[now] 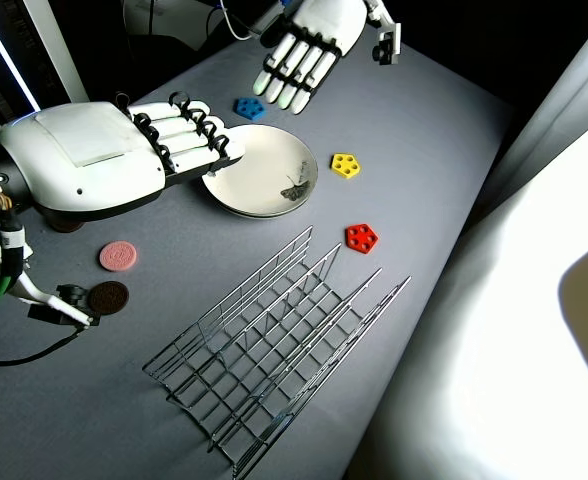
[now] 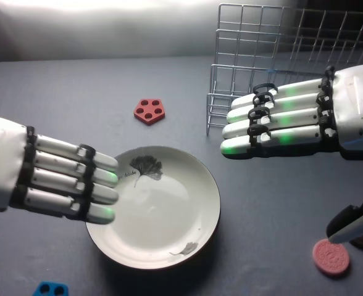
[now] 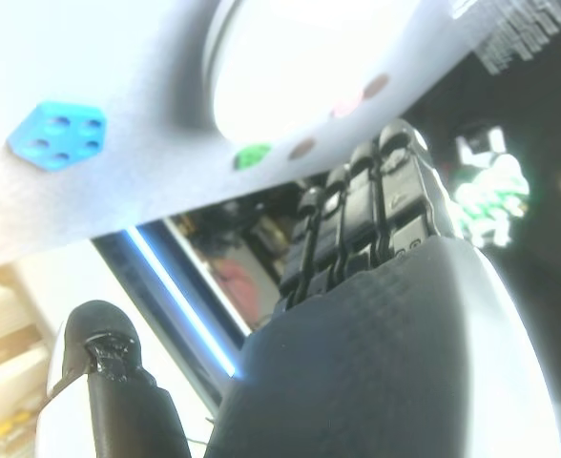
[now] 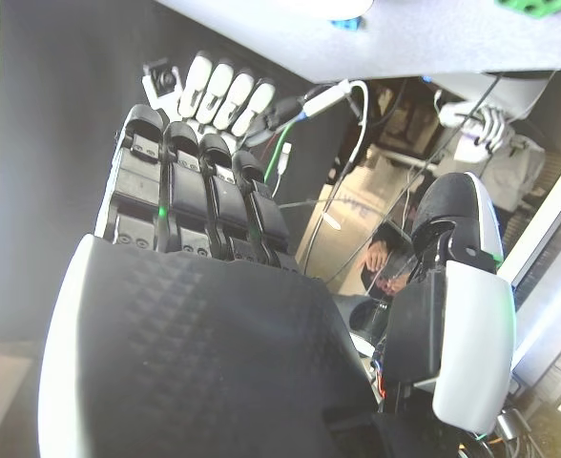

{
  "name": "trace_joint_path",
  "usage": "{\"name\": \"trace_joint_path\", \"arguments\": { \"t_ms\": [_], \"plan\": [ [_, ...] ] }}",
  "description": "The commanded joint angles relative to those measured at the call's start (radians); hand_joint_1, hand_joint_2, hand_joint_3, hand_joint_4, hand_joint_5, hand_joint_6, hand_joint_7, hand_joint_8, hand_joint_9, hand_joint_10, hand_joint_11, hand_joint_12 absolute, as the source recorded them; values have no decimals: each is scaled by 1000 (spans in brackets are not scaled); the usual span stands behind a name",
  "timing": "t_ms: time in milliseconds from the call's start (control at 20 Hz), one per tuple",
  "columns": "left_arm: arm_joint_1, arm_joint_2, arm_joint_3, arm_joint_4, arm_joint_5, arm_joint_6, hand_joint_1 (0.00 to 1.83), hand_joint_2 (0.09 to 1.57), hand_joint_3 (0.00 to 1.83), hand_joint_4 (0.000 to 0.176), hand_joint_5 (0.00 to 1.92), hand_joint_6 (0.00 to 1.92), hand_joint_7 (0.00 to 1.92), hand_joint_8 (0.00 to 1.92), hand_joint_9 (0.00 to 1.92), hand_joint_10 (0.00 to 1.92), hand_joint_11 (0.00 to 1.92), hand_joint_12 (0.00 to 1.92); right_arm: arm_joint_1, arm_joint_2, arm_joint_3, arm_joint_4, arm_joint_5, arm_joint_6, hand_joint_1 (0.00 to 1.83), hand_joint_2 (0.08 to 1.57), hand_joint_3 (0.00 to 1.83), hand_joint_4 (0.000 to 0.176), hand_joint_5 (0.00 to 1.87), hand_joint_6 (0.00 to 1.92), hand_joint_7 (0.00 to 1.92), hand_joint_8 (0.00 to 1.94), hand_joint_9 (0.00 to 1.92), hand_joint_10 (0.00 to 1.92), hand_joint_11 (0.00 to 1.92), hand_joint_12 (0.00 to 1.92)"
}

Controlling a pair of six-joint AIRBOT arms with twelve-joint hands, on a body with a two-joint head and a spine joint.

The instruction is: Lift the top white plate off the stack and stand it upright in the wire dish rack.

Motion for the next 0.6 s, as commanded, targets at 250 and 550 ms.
{"name": "trace_joint_path", "arguments": {
  "t_ms": [250,550],
  "plan": [
    [-34,-12,-55,-31,39,9,297,916,0,0,0,0,0,0,0,0,11,4,5,-5,5,80,56,0,518,985,0,0,0,0,0,0,0,0,48,18],
    [-42,-28,-64,19,106,13,321,920,0,0,0,0,0,0,0,0,22,8,0,-9,3,80,48,-4,494,988,0,0,0,0,0,0,6,2,54,18]
  ]
}}
